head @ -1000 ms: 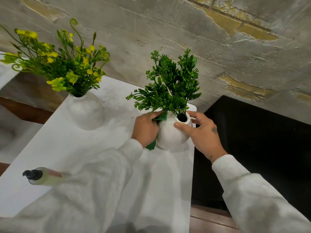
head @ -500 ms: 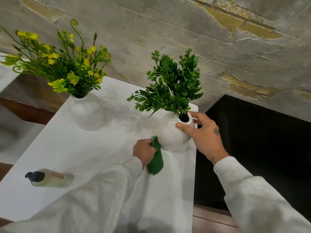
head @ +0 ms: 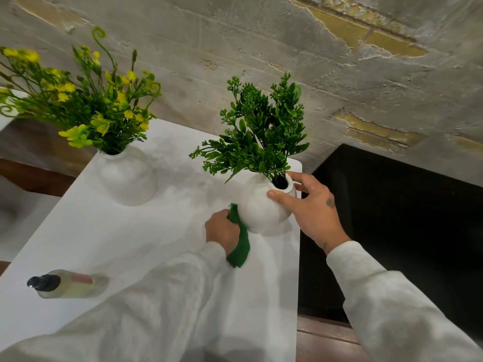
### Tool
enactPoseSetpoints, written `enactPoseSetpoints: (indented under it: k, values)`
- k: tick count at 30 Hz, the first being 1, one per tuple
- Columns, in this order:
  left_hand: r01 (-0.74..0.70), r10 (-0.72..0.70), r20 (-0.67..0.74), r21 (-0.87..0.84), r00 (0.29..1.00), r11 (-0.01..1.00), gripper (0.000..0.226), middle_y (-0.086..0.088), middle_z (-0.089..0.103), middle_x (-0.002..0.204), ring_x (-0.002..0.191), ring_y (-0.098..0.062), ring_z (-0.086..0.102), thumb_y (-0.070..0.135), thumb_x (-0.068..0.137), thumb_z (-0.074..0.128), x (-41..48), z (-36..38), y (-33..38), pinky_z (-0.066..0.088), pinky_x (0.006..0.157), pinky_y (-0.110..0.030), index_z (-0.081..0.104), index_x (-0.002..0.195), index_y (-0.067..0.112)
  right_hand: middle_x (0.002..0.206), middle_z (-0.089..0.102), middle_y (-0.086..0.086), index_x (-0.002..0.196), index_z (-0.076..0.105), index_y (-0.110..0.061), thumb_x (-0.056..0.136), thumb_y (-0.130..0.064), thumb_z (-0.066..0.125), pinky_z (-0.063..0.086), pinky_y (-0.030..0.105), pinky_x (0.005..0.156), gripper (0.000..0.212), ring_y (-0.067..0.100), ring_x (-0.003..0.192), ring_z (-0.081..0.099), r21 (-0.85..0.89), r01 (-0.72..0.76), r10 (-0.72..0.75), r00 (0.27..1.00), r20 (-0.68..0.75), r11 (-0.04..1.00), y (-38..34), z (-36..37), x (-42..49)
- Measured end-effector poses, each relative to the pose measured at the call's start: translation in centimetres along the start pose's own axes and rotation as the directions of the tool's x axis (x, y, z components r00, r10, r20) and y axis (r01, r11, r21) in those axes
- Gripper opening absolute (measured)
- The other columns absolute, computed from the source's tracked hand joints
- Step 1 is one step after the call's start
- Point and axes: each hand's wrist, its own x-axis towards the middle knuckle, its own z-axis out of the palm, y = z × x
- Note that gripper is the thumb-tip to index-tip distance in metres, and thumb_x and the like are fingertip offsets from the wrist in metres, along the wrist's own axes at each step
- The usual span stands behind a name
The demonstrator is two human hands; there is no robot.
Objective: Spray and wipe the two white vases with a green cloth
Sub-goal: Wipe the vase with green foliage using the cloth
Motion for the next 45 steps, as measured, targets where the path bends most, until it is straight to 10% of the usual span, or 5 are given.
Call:
enactPoseSetpoints:
  k: [9, 18, 29, 36, 45]
  values:
    - [0.254, -0.233, 0.118, -0.213, 0.965, 0.943, 0.02, -0.002, 0.066, 0.087, 0.086, -0.024, 0.063, 0.016, 0.073, 0.08, -2.7, 2.5, -0.4, 0.054, 0.086, -0.033, 0.066, 0.087, 0.019, 0.116, 0.06, -0.014, 0.11, 0.061, -0.041, 0.076, -0.033, 0.084, 0.047, 0.01, 0.075, 0.042, -0.011, 0.101, 0.054, 0.023, 0.004, -0.004, 1.0, -0.003, 1.0, 0.0, 0.1, -0.1]
    - [0.554, -0.382, 0.402, -0.635, 0.832, 0.538, 0.018, -0.018, 0.068, 0.095, 0.083, -0.03, 0.066, -0.009, 0.081, 0.065, -2.0, 2.9, -0.4, 0.056, 0.075, -0.04, 0.062, 0.097, -0.001, 0.117, 0.061, -0.015, 0.11, 0.063, -0.039, 0.076, -0.031, 0.084, 0.047, 0.002, 0.069, 0.041, -0.018, 0.096, 0.054, 0.002, 0.025, -0.025, 1.0, 0.003, 1.0, 0.2, 0.0, 0.1]
    - [0.309, -0.321, 0.075, -0.541, 0.944, 0.782, 0.03, -0.004, 0.072, 0.078, 0.08, -0.028, 0.07, -0.004, 0.069, 0.072, 0.0, -0.4, 0.3, 0.059, 0.08, -0.04, 0.07, 0.067, 0.026, 0.119, 0.061, -0.015, 0.111, 0.064, -0.039, 0.075, -0.035, 0.085, 0.047, 0.012, 0.078, 0.042, -0.008, 0.105, 0.054, -0.003, 0.011, -0.011, 1.0, -0.004, 1.0, 0.4, 0.0, 0.3]
    - [-0.104, 0.093, -0.085, -0.134, 0.992, 0.986, 0.023, 0.001, 0.072, 0.092, 0.081, -0.017, 0.06, 0.004, 0.084, 0.062, 0.7, -3.0, 3.8, 0.042, 0.075, -0.018, 0.075, 0.092, 0.021, 0.113, 0.059, -0.019, 0.109, 0.062, -0.042, 0.075, -0.036, 0.085, 0.044, 0.009, 0.075, 0.042, -0.011, 0.1, 0.053, -0.005, 0.001, -0.001, 1.0, -0.008, 1.0, 0.2, 0.0, 0.2]
    - [-0.737, 0.765, -0.126, 0.21, 0.631, 0.643, 0.025, 0.001, 0.075, 0.089, 0.082, -0.019, 0.066, 0.002, 0.081, 0.057, -2.4, -5.1, 7.3, 0.038, 0.077, -0.012, 0.077, 0.09, 0.014, 0.11, 0.057, -0.028, 0.11, 0.064, -0.041, 0.074, -0.035, 0.085, 0.045, 0.011, 0.079, 0.042, -0.015, 0.1, 0.053, -0.003, 0.027, -0.027, 0.999, -0.021, 1.0, 0.4, 0.1, 0.2]
